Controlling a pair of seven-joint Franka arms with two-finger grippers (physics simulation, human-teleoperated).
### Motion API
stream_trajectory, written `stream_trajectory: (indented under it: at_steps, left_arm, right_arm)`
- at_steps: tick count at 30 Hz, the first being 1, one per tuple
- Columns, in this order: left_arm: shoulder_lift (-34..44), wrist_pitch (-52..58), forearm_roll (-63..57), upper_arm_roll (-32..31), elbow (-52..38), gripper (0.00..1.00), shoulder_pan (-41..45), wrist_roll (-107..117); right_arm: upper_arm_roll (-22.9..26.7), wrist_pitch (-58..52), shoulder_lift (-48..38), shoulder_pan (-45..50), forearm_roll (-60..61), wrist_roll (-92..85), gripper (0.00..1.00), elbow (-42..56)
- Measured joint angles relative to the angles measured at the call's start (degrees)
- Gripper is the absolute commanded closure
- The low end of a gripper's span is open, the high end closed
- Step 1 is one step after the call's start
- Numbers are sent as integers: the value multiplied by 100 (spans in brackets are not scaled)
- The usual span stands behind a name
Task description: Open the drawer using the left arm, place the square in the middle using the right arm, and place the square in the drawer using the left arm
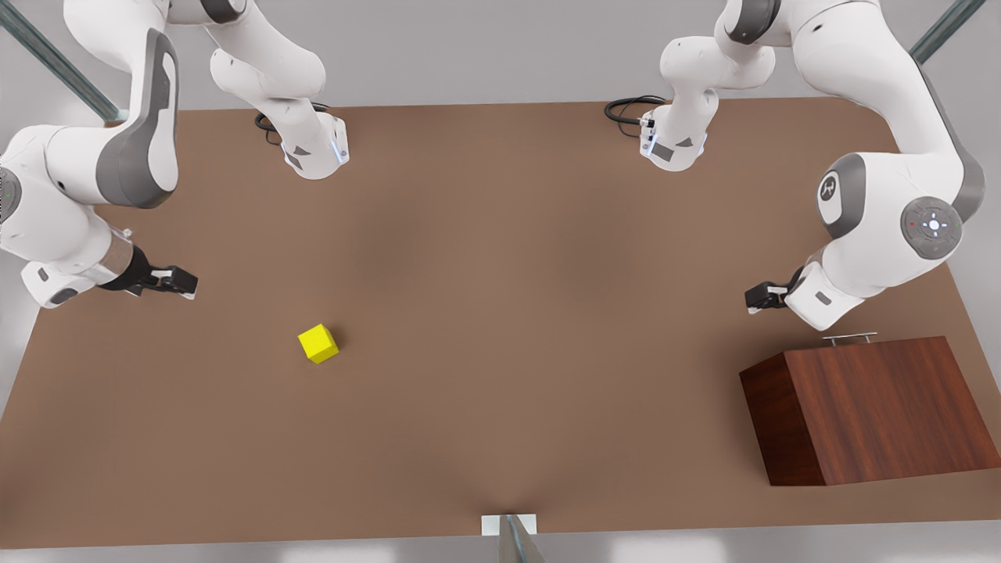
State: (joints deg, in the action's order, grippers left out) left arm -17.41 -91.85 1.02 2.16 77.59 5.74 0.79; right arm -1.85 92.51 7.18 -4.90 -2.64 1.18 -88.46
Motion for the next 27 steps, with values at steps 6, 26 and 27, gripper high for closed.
stream_trajectory:
  at_steps: [6, 26, 27]
  left_arm:
    - [531, -781, -13, 445, 1110, 0, -5, 2430]
    - [1266, -5678, -3, 1384, 4868, 0, -65, 7101]
    - [1266, -5695, -1, 1453, 4895, 0, -17, 7102]
  right_arm:
    - [27, 730, -18, 33, -9, -217, 0, -472]
    - [-70, 4151, 1580, 696, 923, -4187, 0, -2605]
    - [-77, 4152, 1585, 713, 923, -4187, 0, -2629]
